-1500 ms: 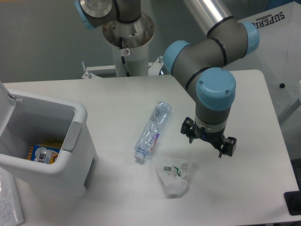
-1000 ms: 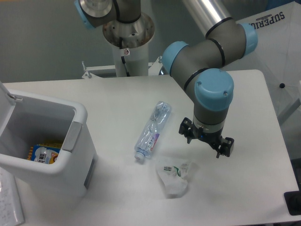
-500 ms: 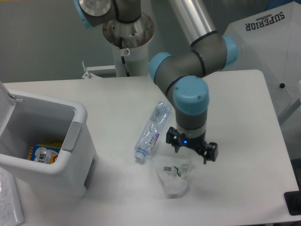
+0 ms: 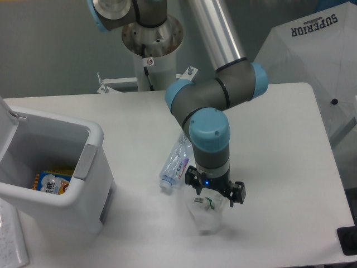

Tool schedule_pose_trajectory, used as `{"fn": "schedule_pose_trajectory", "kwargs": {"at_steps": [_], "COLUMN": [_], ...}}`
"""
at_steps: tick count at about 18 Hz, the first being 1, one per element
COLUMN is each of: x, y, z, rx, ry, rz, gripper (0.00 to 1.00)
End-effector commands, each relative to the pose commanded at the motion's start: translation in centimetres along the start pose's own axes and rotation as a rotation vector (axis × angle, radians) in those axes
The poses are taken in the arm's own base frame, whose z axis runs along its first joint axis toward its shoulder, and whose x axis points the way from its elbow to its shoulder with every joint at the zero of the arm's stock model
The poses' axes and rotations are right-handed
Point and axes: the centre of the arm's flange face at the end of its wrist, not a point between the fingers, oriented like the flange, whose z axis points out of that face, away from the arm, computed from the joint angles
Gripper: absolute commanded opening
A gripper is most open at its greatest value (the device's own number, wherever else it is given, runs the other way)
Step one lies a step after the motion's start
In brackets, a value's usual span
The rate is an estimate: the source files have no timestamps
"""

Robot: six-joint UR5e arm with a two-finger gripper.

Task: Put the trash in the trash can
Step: 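Lower the gripper onto the plastic bag and close on it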

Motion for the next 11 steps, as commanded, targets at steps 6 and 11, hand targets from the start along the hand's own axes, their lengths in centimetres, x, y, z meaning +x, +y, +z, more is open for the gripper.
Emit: {"fn": "schedule_pose_trajectory", "kwargs": {"at_steps": [6, 11], "x": [-0.5, 0.0], "y": [-1.1, -0.6], "z": [1.5, 3.4], "rx": [0.002, -0.029], "ry": [0.009, 0.032], "rz": [0.005, -0.003], "gripper": [1.00, 1.00]}}
